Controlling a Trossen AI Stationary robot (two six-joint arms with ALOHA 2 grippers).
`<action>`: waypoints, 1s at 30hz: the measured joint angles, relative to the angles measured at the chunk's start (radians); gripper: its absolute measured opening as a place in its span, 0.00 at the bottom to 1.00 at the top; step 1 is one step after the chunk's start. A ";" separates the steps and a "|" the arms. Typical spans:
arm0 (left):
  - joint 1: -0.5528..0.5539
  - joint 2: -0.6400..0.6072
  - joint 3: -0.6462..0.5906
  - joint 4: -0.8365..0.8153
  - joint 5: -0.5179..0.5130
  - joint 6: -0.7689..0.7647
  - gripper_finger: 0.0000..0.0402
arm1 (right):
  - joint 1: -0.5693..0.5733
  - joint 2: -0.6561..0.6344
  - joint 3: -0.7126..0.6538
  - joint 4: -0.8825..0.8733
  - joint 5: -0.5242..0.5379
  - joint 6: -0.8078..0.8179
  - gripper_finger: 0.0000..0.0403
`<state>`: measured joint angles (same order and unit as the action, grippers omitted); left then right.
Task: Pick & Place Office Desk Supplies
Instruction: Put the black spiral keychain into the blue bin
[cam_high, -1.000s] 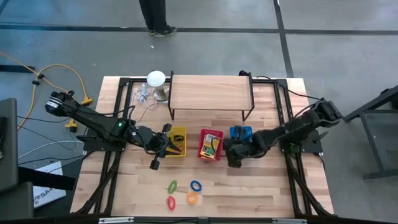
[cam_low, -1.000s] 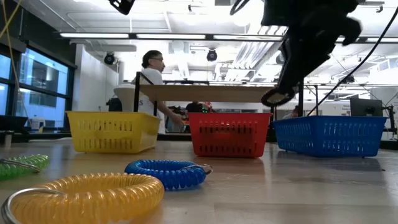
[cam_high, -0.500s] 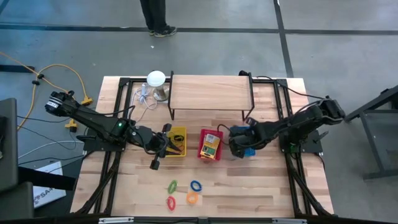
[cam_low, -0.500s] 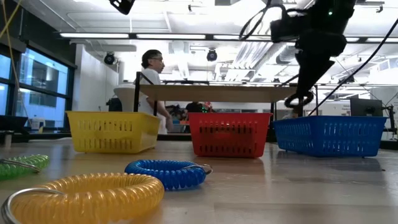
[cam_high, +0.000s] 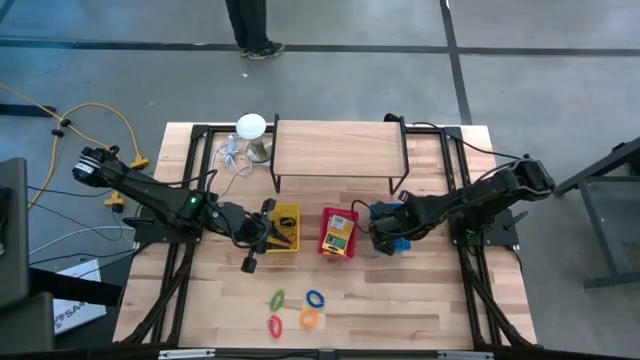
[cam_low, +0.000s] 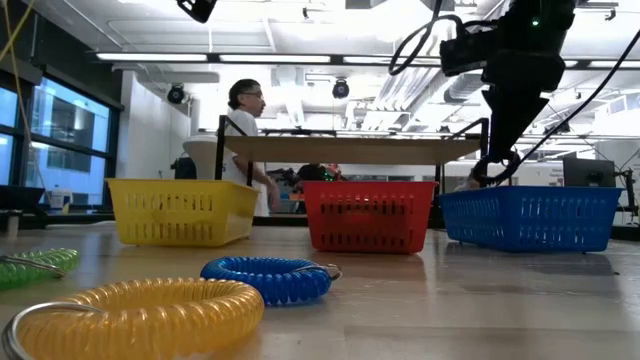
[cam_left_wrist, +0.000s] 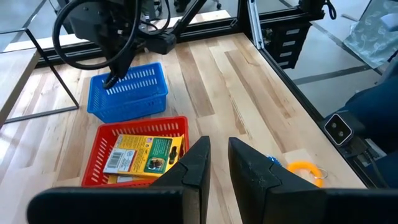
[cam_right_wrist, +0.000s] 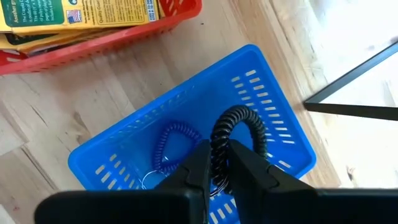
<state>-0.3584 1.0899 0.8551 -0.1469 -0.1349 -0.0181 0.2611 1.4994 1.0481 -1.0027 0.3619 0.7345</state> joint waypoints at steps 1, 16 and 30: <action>0.000 0.000 0.000 0.000 0.000 0.000 0.13 | 0.000 0.000 0.000 0.000 0.000 0.000 0.10; 0.000 0.000 0.000 0.003 0.000 0.000 0.13 | 0.038 0.000 -0.096 0.033 -0.008 0.083 0.10; 0.000 0.000 0.000 0.007 0.000 0.000 0.13 | 0.068 0.000 -0.212 0.197 -0.057 0.092 0.10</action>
<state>-0.3584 1.0901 0.8551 -0.1398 -0.1349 -0.0181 0.3294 1.4998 0.8365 -0.8053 0.3053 0.8268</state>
